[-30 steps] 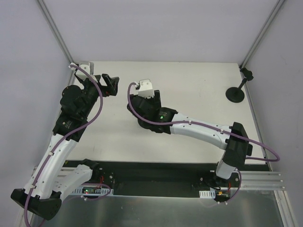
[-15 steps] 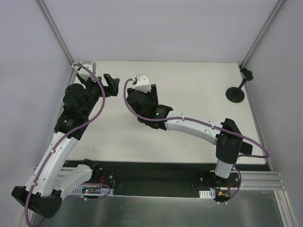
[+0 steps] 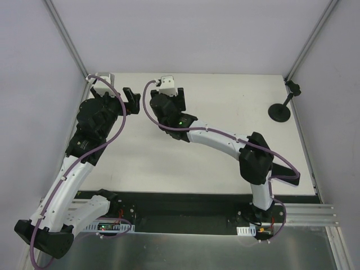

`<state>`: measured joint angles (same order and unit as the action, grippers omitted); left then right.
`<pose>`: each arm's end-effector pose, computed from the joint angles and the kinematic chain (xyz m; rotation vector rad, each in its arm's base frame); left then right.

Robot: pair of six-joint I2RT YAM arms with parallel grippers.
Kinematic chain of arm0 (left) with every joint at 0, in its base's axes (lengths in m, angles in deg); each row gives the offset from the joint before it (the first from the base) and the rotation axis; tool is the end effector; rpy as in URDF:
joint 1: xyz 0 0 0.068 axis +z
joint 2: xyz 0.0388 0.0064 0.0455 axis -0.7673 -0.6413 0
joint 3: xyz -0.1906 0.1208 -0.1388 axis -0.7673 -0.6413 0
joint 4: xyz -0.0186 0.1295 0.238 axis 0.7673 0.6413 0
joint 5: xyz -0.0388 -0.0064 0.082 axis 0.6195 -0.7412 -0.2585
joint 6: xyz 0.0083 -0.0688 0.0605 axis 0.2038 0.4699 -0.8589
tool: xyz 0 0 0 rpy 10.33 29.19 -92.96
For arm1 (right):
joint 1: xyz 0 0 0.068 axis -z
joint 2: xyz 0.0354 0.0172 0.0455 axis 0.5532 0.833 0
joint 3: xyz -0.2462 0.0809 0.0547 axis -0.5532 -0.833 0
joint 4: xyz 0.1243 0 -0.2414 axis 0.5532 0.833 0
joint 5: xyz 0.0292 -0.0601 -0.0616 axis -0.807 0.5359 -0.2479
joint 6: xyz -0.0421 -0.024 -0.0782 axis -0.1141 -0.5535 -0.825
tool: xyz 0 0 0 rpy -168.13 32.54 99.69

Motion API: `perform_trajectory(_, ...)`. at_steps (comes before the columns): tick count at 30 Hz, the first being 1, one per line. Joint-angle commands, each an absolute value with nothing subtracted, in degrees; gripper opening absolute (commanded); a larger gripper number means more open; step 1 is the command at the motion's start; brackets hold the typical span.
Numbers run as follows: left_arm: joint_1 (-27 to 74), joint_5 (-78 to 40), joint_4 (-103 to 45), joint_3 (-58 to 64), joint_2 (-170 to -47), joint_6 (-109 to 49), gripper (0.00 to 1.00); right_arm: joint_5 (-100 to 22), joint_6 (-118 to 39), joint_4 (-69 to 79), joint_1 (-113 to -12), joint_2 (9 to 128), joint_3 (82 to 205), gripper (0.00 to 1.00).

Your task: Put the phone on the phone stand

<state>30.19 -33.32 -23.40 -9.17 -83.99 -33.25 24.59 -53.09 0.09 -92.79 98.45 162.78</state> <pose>0.2462 -0.0799 0.4250 0.0599 1.4868 -0.3253 0.3103 0.3864 0.3176 -0.2774 1.6613 -0.1841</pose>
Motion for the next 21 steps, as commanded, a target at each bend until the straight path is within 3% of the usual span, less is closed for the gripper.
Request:
perform_trajectory(1, 29.9, -36.2, -23.7, -7.4, -84.1, -32.9, 0.82, 28.4, -53.8, -9.3, -91.4, 101.0, 174.0, 0.01)
perform_trajectory(8, 30.0, -36.6, -23.2, -7.1, -84.3, -33.3, 0.82, 28.8, -56.1, -9.4, -90.0, 107.5, 183.6, 0.01)
perform_trajectory(21, 30.3, -39.7, -22.1, -6.7, -84.4, -33.1, 0.83, 24.3, -55.9, -9.0, -86.3, 112.9, 188.8, 0.01)
